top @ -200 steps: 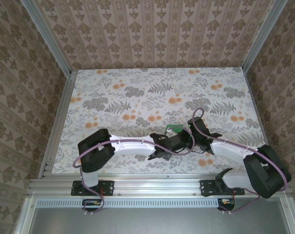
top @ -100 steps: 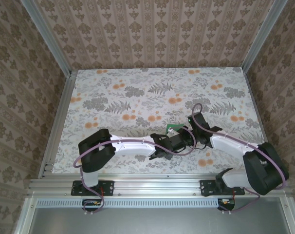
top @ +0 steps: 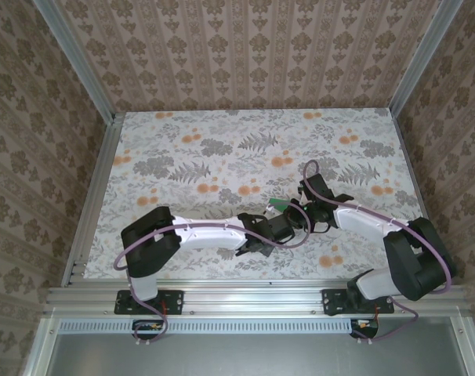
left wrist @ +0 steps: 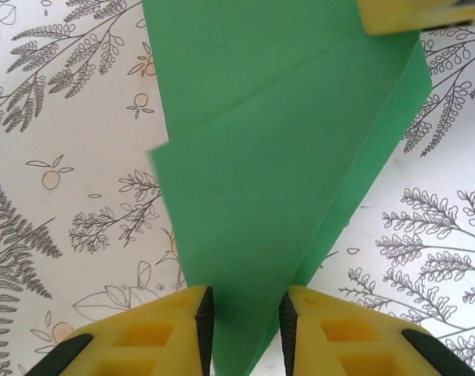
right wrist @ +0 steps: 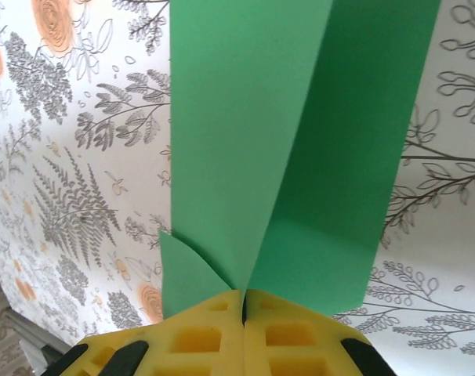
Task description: Fold a paper plane with a square sheet of paper (pick it up from the middle)
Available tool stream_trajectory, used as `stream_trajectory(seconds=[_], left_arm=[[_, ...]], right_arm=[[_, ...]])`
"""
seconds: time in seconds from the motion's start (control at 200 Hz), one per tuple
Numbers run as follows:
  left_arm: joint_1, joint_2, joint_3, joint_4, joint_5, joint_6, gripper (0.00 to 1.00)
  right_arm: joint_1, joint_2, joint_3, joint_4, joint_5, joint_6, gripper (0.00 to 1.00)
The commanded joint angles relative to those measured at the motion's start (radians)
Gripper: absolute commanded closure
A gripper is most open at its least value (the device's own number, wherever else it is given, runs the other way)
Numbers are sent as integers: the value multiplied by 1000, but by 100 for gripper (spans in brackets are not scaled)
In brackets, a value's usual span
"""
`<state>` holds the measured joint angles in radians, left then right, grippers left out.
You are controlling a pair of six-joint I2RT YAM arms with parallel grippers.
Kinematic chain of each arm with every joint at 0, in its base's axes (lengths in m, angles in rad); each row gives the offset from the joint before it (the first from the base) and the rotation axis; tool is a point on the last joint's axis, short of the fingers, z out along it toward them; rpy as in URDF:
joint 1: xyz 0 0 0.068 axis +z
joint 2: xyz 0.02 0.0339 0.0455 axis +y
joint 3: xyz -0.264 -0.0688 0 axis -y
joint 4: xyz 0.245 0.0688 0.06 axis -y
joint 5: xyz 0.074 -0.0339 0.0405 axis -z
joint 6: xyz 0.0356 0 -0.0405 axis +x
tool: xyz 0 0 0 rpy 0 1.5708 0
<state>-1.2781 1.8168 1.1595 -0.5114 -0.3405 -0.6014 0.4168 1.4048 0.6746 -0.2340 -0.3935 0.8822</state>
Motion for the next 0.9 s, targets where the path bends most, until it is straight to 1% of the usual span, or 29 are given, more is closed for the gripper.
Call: stream_trajectory(seconds=[0.0,0.1,0.345,0.595,0.68,0.745,0.845,0.895], left_arm=[[-12,-74,-5,24,33,49,69],[-10,-89,-16,33,28,66,69],[-9,-67,-1,43,25,101,76],[-7,-50,2,53,19,91,89],[-2,-48,-9,59,29,84,95],[7,-52,-21,72,42,78,97],[24,-70,-52,106,69,68,97],[28,-81,-59,115,77,70,95]], right_arm=[[4,1,15,59,-20,41,94],[4,0,2,93,-29,67,95],[4,0,-3,101,-34,79,95],[4,5,-6,97,-36,74,95],[3,0,-7,96,-36,73,94],[2,-1,-6,95,-40,69,94],[2,-2,-3,86,-39,59,94],[2,0,0,84,-41,56,95]])
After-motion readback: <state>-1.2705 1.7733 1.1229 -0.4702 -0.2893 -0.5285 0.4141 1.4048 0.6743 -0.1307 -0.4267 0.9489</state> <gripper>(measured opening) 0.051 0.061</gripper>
